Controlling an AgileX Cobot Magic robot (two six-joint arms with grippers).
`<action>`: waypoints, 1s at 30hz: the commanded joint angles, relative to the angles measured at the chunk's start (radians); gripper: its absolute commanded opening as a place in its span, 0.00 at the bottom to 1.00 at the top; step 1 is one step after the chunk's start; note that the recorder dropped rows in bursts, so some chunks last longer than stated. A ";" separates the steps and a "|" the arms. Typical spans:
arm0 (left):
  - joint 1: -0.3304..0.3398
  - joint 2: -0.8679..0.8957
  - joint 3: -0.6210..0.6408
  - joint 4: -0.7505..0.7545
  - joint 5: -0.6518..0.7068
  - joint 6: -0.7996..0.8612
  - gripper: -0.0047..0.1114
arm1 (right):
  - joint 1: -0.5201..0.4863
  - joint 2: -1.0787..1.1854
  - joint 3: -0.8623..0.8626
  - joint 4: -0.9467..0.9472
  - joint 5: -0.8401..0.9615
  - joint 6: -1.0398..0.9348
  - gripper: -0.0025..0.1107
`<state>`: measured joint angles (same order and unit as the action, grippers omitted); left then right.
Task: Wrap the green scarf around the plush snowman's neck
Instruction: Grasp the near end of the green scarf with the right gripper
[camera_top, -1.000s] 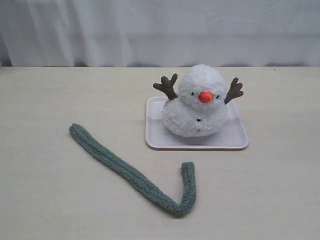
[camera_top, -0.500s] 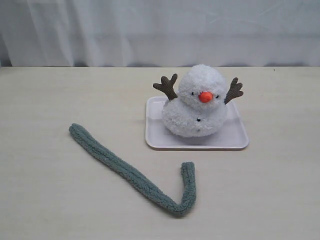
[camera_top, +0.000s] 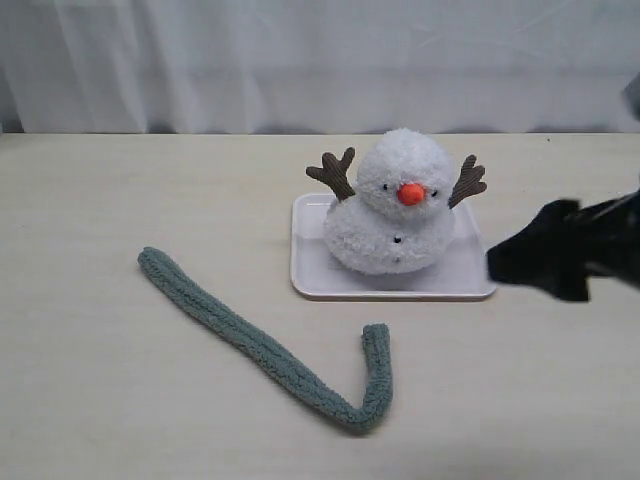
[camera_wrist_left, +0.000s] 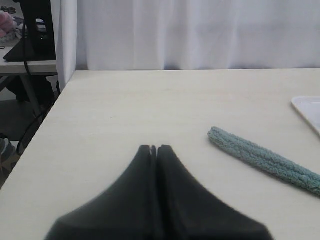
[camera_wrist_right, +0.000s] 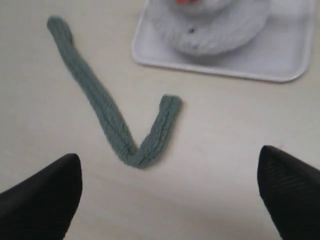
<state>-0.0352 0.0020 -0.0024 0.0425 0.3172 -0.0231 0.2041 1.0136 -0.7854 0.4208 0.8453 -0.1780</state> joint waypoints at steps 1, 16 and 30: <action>0.000 -0.002 0.002 0.000 -0.009 -0.004 0.04 | 0.132 0.172 0.055 0.051 -0.113 -0.043 0.79; 0.000 -0.002 0.002 0.000 -0.009 -0.004 0.04 | 0.282 0.568 0.055 0.062 -0.462 0.048 0.79; 0.000 -0.002 0.002 0.000 -0.009 -0.004 0.04 | 0.287 0.777 0.006 0.113 -0.593 0.043 0.79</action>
<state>-0.0352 0.0020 -0.0024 0.0425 0.3172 -0.0253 0.4887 1.7686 -0.7590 0.5297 0.2637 -0.1303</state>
